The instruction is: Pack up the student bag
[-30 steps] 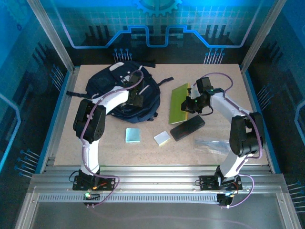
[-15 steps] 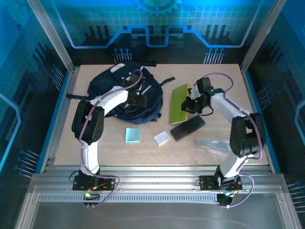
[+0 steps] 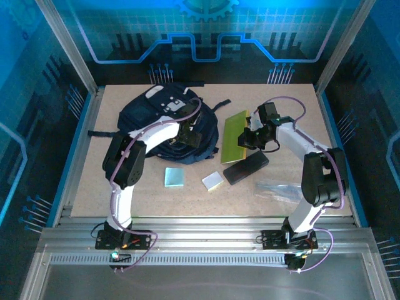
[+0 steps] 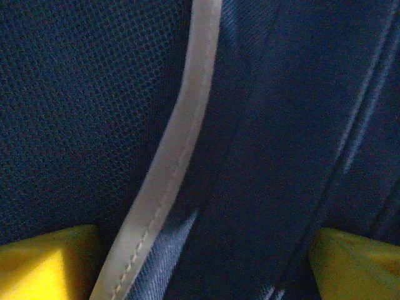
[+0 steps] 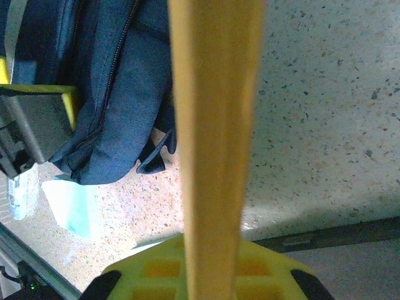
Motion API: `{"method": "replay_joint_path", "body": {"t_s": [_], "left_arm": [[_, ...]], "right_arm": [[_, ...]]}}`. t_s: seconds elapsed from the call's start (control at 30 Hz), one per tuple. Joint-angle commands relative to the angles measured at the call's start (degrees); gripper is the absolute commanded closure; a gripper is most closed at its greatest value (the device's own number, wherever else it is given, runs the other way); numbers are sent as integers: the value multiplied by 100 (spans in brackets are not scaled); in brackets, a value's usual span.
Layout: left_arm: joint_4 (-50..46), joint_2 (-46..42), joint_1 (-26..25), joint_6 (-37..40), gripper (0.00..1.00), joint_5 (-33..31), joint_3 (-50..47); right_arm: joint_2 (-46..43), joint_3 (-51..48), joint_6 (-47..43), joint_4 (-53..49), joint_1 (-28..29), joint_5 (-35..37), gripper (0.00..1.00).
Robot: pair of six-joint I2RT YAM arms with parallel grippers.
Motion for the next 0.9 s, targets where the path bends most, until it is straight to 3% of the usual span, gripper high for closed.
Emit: {"method": "replay_joint_path", "body": {"t_s": [0.0,0.07,0.23,0.27,0.57,0.87], "left_arm": [[-376,522,15,92,14,-84,-76],[-351,564,20,69,24,-195,-109],[-313,350,40,206,92,-288,-18],[-309,235,48,241,100,-284,30],[-450,-831,386,358,100,1036,879],[-579,-1085,964,487,100,2030,1723]], "right_arm": [[-243,-80,-80,72,-51,-143,100],[-259,-73,-83,61,-67,-134,100],[-322,-19,-200,52,-89,-310,100],[-339,12,-227,43,-112,-382,100],[-605,330,-82,30,-315,-1272,100],[-100,555,146,651,-24,-2245,100]]}}
